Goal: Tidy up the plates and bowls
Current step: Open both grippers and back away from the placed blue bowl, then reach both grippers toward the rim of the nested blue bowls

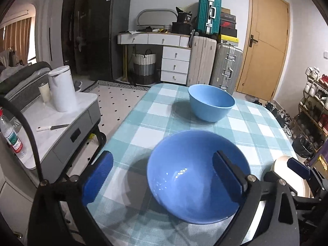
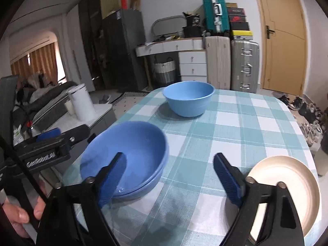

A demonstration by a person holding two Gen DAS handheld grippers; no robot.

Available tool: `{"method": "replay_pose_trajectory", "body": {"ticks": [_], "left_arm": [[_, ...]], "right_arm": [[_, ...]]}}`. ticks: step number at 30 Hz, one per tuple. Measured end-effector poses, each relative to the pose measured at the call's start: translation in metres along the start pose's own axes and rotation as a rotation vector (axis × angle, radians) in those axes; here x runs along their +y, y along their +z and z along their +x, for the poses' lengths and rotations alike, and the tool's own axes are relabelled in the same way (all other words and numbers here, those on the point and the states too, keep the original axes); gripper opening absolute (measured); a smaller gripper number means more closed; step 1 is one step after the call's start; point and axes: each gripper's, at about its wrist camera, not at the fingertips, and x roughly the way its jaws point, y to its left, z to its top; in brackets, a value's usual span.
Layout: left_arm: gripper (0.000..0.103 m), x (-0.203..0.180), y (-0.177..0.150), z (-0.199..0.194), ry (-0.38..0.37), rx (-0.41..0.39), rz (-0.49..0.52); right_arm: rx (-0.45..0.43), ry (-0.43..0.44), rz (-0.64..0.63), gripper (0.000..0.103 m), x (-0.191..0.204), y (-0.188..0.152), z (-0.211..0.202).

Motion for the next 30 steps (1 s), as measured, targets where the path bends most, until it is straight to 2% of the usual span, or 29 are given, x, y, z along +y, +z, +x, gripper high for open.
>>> {"method": "replay_pose_trajectory", "body": {"ticks": [4, 8, 12, 16, 21, 30], "left_arm": [[0.099, -0.008, -0.001, 0.0, -0.013, 0.008, 0.031], [0.099, -0.007, 0.001, -0.006, -0.014, -0.029, 0.031], [0.099, -0.008, 0.0, -0.009, -0.02, -0.041, 0.036], [0.099, -0.017, -0.002, -0.011, -0.015, -0.042, 0.07], [0.099, -0.022, -0.004, -0.012, -0.005, -0.043, 0.098], [0.099, -0.016, -0.002, -0.006, -0.006, -0.023, 0.071]], "right_arm": [[0.011, 0.015, -0.002, 0.094, -0.001, -0.007, 0.004], [0.049, 0.013, -0.047, 0.099, 0.005, -0.011, 0.008], [0.002, 0.032, -0.033, 0.102, 0.005, -0.011, -0.003], [-0.015, 0.047, -0.017, 0.102, 0.003, -0.01, -0.007], [0.017, 0.073, 0.002, 0.102, 0.001, -0.011, -0.004], [0.029, 0.077, 0.023, 0.102, -0.002, -0.013, -0.003]]}}
